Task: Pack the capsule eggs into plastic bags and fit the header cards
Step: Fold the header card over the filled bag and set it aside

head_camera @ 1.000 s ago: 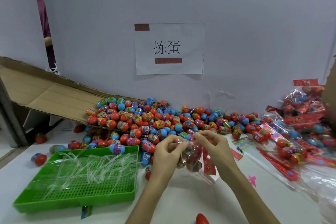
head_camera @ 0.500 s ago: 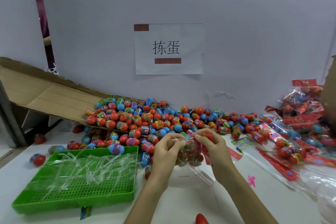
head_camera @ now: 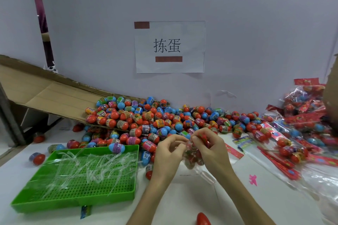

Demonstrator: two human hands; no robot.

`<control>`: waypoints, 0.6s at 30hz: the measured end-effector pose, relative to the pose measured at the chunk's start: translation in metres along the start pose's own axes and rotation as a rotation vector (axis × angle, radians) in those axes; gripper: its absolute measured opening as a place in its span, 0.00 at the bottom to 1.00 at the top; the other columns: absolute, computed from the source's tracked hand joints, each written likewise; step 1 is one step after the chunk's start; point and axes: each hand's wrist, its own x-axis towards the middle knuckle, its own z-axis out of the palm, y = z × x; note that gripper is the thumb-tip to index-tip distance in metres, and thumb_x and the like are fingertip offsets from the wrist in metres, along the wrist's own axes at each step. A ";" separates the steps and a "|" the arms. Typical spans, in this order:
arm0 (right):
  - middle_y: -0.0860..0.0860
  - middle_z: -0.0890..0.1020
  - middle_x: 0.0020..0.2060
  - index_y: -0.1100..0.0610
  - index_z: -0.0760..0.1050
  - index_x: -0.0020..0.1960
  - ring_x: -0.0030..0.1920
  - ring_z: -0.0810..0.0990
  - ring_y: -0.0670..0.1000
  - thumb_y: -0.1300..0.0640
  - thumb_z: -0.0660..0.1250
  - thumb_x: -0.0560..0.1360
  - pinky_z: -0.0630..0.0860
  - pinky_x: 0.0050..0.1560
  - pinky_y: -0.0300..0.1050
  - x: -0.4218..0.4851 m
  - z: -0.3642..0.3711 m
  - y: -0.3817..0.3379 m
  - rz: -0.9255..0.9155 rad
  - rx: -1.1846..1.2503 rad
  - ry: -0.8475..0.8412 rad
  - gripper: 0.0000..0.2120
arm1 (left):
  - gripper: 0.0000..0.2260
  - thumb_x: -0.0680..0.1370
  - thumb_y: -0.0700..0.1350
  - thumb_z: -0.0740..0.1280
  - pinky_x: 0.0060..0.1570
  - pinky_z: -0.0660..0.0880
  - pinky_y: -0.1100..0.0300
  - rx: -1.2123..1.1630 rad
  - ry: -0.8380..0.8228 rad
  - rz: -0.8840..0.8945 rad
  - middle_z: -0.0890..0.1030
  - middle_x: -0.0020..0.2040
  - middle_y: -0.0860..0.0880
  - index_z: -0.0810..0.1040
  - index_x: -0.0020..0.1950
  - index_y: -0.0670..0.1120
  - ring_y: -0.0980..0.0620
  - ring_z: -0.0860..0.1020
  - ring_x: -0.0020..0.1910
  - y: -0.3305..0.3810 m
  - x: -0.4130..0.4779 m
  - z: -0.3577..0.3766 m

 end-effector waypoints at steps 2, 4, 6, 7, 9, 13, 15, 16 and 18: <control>0.45 0.82 0.40 0.53 0.80 0.46 0.47 0.80 0.45 0.64 0.70 0.79 0.80 0.47 0.36 -0.001 -0.002 -0.001 -0.035 -0.035 -0.028 0.07 | 0.07 0.72 0.46 0.67 0.43 0.82 0.59 0.007 -0.009 0.023 0.86 0.42 0.49 0.85 0.46 0.50 0.53 0.84 0.45 -0.002 0.000 -0.001; 0.47 0.82 0.41 0.53 0.80 0.46 0.47 0.80 0.45 0.63 0.70 0.79 0.79 0.48 0.35 -0.001 -0.003 -0.002 -0.045 -0.040 -0.051 0.07 | 0.03 0.77 0.47 0.72 0.42 0.80 0.61 -0.004 -0.013 0.013 0.86 0.42 0.49 0.85 0.45 0.50 0.53 0.84 0.44 -0.003 0.000 -0.001; 0.48 0.82 0.41 0.53 0.81 0.45 0.46 0.80 0.45 0.63 0.70 0.78 0.79 0.47 0.36 0.000 -0.004 -0.002 -0.048 -0.046 -0.075 0.07 | 0.04 0.79 0.43 0.74 0.41 0.79 0.62 0.025 0.018 0.022 0.86 0.41 0.49 0.85 0.44 0.50 0.52 0.85 0.44 -0.006 0.002 -0.003; 0.48 0.82 0.41 0.53 0.81 0.45 0.46 0.81 0.46 0.63 0.71 0.78 0.79 0.47 0.37 0.000 -0.005 -0.002 -0.043 -0.044 -0.087 0.06 | 0.05 0.79 0.42 0.73 0.41 0.79 0.61 0.036 0.032 0.026 0.86 0.40 0.49 0.85 0.43 0.49 0.51 0.85 0.43 -0.007 0.002 -0.003; 0.48 0.83 0.41 0.53 0.81 0.45 0.46 0.81 0.48 0.63 0.71 0.78 0.80 0.48 0.40 0.000 -0.005 -0.001 -0.038 -0.038 -0.102 0.06 | 0.06 0.80 0.42 0.72 0.40 0.80 0.58 0.070 0.052 0.036 0.86 0.40 0.49 0.85 0.44 0.48 0.51 0.85 0.42 -0.006 0.003 -0.003; 0.45 0.82 0.40 0.48 0.80 0.44 0.46 0.82 0.47 0.63 0.71 0.78 0.81 0.48 0.40 0.000 -0.006 0.001 -0.059 -0.073 -0.120 0.11 | 0.07 0.81 0.42 0.71 0.41 0.82 0.56 0.153 0.072 0.047 0.85 0.38 0.49 0.85 0.43 0.47 0.52 0.84 0.40 -0.007 0.004 -0.002; 0.42 0.82 0.40 0.44 0.79 0.43 0.46 0.81 0.45 0.64 0.72 0.77 0.79 0.48 0.36 -0.002 -0.005 0.002 -0.087 -0.100 -0.132 0.14 | 0.08 0.81 0.41 0.71 0.40 0.80 0.59 0.169 0.063 0.047 0.85 0.38 0.50 0.85 0.42 0.47 0.56 0.83 0.38 -0.007 0.004 -0.003; 0.41 0.82 0.40 0.44 0.79 0.43 0.46 0.81 0.45 0.64 0.72 0.77 0.79 0.47 0.35 -0.002 -0.005 0.002 -0.102 -0.108 -0.135 0.15 | 0.08 0.81 0.40 0.71 0.40 0.80 0.60 0.173 0.060 0.046 0.85 0.38 0.50 0.85 0.42 0.47 0.57 0.83 0.38 -0.007 0.004 -0.003; 0.40 0.82 0.40 0.43 0.79 0.43 0.47 0.81 0.45 0.64 0.72 0.77 0.79 0.47 0.34 -0.001 -0.005 0.004 -0.130 -0.107 -0.140 0.15 | 0.09 0.81 0.40 0.70 0.42 0.82 0.57 0.173 0.060 0.038 0.85 0.38 0.51 0.85 0.42 0.48 0.55 0.83 0.39 -0.007 0.004 -0.002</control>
